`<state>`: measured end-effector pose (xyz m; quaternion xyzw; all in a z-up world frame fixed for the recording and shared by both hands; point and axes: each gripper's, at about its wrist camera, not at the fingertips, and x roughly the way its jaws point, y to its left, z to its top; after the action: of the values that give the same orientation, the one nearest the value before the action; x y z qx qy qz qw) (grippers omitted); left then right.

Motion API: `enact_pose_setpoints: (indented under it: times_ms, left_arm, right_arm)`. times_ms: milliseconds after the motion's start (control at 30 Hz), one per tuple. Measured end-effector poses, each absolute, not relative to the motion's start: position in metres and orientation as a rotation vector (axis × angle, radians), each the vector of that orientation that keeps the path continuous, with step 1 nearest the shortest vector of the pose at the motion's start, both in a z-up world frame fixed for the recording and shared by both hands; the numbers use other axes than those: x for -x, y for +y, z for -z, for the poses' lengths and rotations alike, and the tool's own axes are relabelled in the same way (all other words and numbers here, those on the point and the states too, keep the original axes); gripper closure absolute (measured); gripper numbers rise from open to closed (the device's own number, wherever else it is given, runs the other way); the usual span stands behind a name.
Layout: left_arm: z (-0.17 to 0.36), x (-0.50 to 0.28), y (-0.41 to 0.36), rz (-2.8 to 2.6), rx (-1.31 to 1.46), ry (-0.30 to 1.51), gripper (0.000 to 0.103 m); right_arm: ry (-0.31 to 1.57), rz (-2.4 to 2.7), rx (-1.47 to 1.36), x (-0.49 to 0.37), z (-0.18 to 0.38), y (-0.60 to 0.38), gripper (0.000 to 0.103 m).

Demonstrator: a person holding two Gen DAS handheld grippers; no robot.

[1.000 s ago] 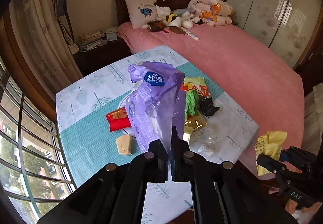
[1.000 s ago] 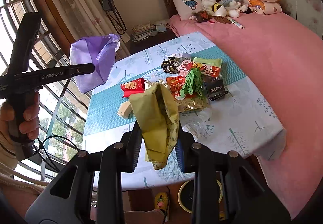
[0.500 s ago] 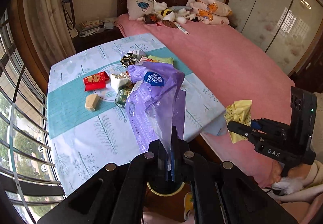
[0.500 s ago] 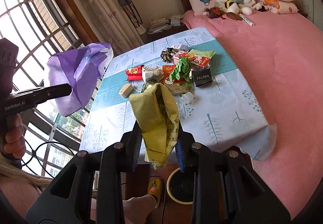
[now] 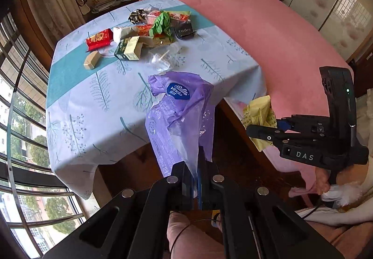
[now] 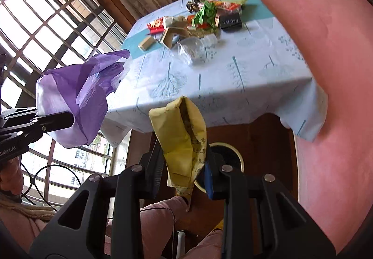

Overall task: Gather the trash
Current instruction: 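Lift the purple bag and yellow wrapper and carry both over the bin, then open both tools to drop the bag and wrapper into the bin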

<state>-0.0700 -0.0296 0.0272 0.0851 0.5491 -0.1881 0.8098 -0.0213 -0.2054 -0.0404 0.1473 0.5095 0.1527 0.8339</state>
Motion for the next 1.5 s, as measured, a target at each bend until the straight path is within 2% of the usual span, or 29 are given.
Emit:
enact_pose_setpoints:
  times_ms: [300, 700, 867, 900, 967, 1000, 1033, 1100, 1267, 1500]
  left_arm:
    - [0.090, 0.051, -0.015, 0.410, -0.136, 1.314, 0.101]
    - [0.313, 0.017, -0.016, 0.435, -0.191, 1.381, 0.101]
    - [0.376, 0.011, -0.023, 0.471, -0.208, 1.391, 0.099]
    - [0.384, 0.010, -0.024, 0.468, -0.209, 1.393, 0.092]
    - [0.396, 0.007, -0.027, 0.460, -0.200, 1.403, 0.070]
    - [0.400, 0.005, -0.027, 0.457, -0.188, 1.402, 0.050]
    - [0.401, 0.002, -0.027, 0.452, -0.183, 1.400, 0.034]
    - [0.403, 0.002, -0.026, 0.438, -0.190, 1.389, 0.029]
    - [0.401, -0.001, -0.019, 0.400, -0.177, 1.370, 0.029]
    - [0.337, 0.000, -0.009, 0.329, -0.184, 1.340, 0.029]
  right_arm:
    - [1.241, -0.302, -0.253, 0.015, 0.146, -0.167, 0.077]
    - [1.386, -0.210, -0.213, -0.023, 0.390, -0.139, 0.076]
    - [1.414, -0.150, -0.227, -0.037, 0.470, -0.137, 0.074]
    - [1.425, -0.135, -0.231, -0.038, 0.484, -0.138, 0.070]
    - [1.441, -0.110, -0.238, -0.042, 0.506, -0.139, 0.063]
    - [1.441, -0.096, -0.240, -0.042, 0.514, -0.139, 0.053]
    - [1.437, -0.084, -0.242, -0.043, 0.520, -0.140, 0.043]
    - [1.431, -0.062, -0.251, -0.045, 0.528, -0.141, 0.041]
    - [1.417, -0.033, -0.256, -0.038, 0.526, -0.139, 0.038]
    - [1.313, -0.046, -0.229, -0.017, 0.451, -0.159, 0.038]
